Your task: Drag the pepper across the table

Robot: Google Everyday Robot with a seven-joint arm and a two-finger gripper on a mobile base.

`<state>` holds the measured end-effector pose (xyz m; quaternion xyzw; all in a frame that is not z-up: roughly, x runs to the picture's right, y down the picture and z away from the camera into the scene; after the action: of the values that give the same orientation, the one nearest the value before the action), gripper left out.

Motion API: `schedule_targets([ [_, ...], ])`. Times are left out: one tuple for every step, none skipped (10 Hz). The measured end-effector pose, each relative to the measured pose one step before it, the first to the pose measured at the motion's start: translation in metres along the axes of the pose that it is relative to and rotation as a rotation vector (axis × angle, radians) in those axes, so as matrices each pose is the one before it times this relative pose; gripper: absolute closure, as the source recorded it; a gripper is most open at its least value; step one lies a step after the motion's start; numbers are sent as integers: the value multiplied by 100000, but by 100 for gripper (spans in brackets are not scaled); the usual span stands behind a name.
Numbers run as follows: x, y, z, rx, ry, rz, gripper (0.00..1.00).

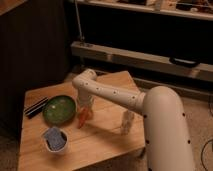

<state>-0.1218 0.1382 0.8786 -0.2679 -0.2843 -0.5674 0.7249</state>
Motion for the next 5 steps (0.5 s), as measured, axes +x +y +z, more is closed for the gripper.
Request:
schedule_targets([
  [-37, -99, 45, 6, -152, -52, 53],
  [4, 11, 68, -80, -92, 68, 53],
  [80, -58, -37, -124, 46, 210, 53],
  [49, -94, 37, -242, -40, -1, 53],
  [41, -31, 99, -294, -117, 60, 53],
])
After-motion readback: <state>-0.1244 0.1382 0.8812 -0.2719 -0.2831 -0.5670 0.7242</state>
